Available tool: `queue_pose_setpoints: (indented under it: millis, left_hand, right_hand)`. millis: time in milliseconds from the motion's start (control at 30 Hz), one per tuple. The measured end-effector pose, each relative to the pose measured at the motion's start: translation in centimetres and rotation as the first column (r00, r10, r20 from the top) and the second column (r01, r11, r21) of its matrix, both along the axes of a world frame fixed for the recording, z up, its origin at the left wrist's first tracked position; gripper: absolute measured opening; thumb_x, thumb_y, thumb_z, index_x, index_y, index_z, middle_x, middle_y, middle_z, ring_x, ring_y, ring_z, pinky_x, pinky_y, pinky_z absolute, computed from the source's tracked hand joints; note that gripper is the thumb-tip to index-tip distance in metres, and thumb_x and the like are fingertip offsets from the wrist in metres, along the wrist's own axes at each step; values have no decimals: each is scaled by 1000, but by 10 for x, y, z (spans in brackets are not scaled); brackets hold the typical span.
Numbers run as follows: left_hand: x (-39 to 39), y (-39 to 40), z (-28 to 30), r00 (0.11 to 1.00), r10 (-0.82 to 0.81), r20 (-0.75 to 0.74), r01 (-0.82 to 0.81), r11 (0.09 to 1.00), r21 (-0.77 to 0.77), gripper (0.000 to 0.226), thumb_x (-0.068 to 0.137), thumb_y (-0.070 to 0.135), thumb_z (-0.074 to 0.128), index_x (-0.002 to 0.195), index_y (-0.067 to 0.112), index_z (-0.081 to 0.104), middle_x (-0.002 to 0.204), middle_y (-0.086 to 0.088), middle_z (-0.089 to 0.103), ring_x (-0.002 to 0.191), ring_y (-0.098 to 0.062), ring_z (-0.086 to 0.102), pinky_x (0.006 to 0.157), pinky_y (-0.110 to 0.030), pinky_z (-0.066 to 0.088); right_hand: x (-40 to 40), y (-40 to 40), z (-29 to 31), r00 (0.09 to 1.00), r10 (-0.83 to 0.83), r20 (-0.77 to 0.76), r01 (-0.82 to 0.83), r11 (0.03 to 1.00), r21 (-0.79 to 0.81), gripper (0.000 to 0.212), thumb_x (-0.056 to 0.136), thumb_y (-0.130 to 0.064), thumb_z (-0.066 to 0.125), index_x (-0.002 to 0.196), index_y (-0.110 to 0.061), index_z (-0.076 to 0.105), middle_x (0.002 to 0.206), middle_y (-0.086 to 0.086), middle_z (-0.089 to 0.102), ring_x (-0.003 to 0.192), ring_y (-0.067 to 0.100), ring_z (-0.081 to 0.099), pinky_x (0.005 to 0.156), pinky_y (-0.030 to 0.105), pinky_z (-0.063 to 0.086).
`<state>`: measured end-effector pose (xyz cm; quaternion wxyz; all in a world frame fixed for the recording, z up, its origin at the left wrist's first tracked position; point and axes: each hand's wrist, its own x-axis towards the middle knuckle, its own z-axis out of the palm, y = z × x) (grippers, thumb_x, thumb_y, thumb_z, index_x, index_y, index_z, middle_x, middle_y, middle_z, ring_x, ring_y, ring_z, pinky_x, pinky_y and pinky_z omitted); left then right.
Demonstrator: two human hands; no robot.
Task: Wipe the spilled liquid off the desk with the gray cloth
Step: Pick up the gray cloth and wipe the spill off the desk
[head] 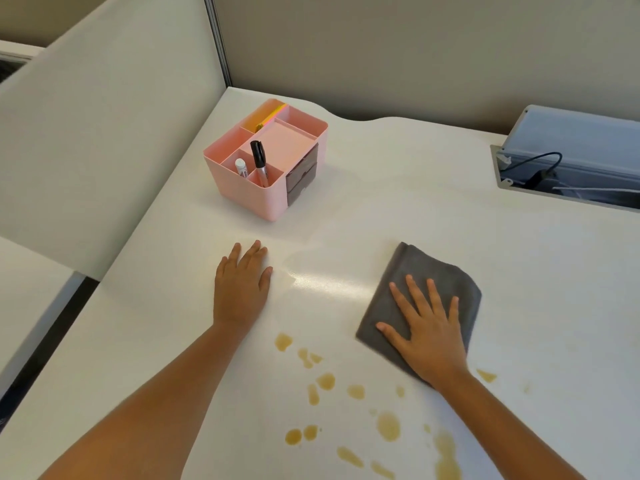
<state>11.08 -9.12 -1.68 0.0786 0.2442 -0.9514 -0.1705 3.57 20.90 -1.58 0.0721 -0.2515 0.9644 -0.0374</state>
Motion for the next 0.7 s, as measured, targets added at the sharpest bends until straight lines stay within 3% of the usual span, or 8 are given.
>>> queue_pose_setpoints:
  millis: [167,433,567,700]
  left_hand:
    - [0,0,1,1000,1,14,-1,1000,-14,39,92,22,45,129,10,48,144,-6,45,137,-34,33,111,-50,27]
    - [-1,3,0,1000,6,-4,-6,1000,-13,38,91,20,47,127,9,49,143,-7,47,136,-36,34,110,-50,28]
    - [-1,2,-1,1000,-4,6,4,999,-41,38,91,20,45,127,9,49,142,-8,47,135,-36,34,109,-51,28]
    - [0,2,-2,1000,-7,1,7,1000,-30,38,92,21,44,128,9,48,143,-8,46,136,-36,33,109,-51,27]
  right_hand:
    - [-14,70,5,986,-164,3,164,985,45,74,76,-78,6,141,-44,-4,153,-15,-3,145,22,-2,113,58,3]
    - [16,136,10,923,-382,40,377,922,91,74,79,-70,16,144,-40,2,158,-4,7,145,25,-2,113,61,7]
    - [33,120,10,917,-397,42,392,914,103,73,76,-73,4,141,-41,-7,158,-4,2,145,27,-7,112,61,3]
    - [49,82,9,957,-290,12,287,951,111,74,77,-71,-11,142,-37,-5,153,-10,-5,144,30,-11,110,61,-4]
